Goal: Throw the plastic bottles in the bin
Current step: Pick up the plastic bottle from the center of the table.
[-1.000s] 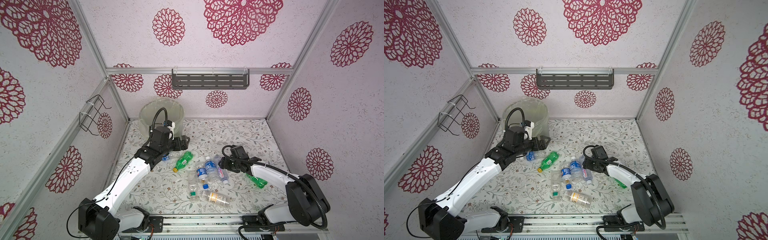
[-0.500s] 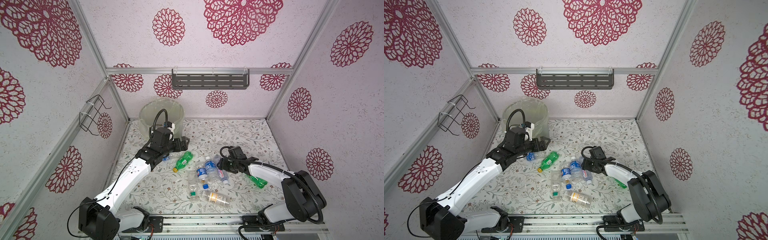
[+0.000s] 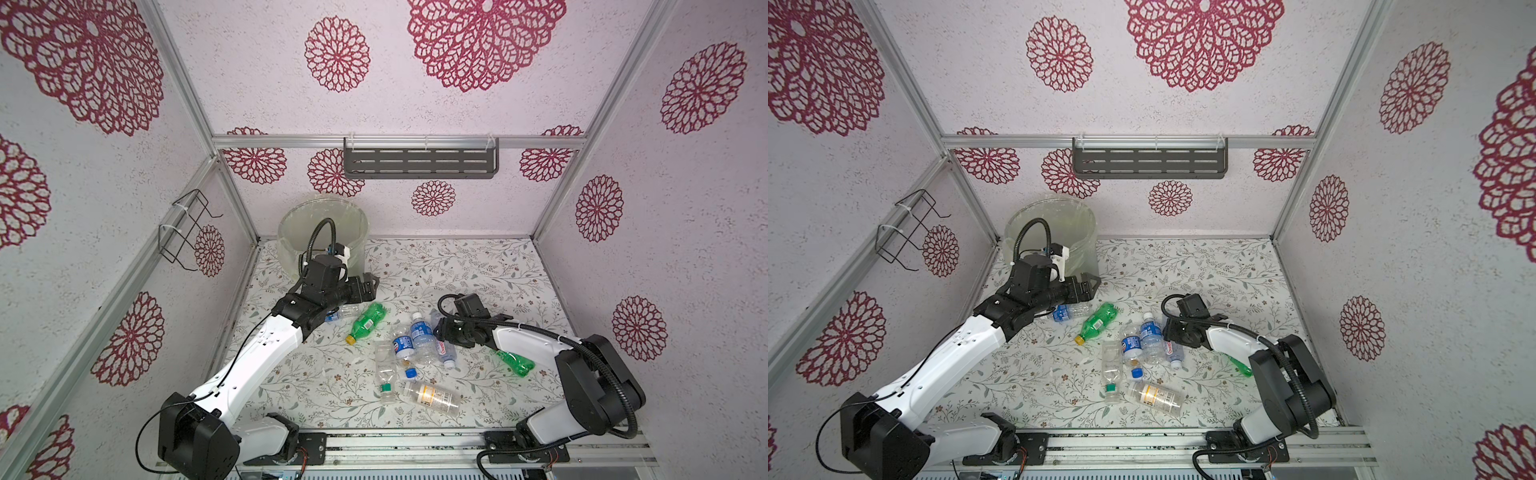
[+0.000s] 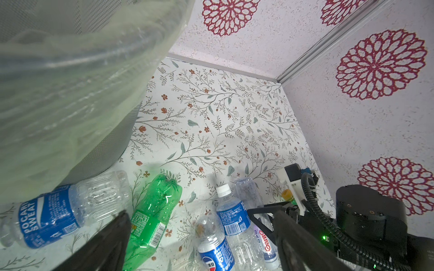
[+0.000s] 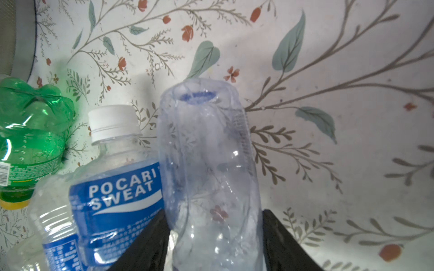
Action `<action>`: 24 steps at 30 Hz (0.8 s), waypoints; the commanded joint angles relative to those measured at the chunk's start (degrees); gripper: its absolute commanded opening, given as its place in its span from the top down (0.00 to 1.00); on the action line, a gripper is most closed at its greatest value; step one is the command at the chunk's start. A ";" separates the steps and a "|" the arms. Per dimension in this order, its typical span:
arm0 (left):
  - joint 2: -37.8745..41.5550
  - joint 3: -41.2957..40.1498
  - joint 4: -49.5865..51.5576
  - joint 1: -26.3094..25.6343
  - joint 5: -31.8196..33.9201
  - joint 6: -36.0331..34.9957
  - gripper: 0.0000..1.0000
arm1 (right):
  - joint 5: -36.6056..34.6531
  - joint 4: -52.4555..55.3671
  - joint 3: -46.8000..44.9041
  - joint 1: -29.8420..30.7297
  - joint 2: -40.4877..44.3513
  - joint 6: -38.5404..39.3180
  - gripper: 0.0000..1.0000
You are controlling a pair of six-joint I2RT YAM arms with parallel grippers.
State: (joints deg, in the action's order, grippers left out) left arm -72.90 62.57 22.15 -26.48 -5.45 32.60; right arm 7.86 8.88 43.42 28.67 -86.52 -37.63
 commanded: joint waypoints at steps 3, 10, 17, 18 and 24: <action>-0.22 -0.69 -0.67 -0.33 0.53 -0.30 0.03 | -1.09 1.51 0.12 0.26 0.14 0.16 0.43; -0.19 -0.69 -0.70 -0.33 0.95 -0.33 0.03 | -4.53 5.44 2.07 0.25 2.85 2.30 0.45; -0.31 -0.30 -0.58 -0.34 1.13 -0.39 0.03 | -5.84 7.13 3.14 0.24 4.75 3.28 0.45; -0.31 -0.25 -0.60 -0.34 1.21 -0.34 0.03 | -5.93 7.35 3.32 0.17 4.91 3.30 0.45; -0.31 -0.12 -0.26 -0.35 1.32 -0.29 0.03 | -6.45 8.41 4.67 0.22 6.19 3.61 0.46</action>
State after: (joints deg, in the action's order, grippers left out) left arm -72.90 62.57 22.15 -26.48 -4.78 32.58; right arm 2.92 15.66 45.98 28.69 -82.67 -35.33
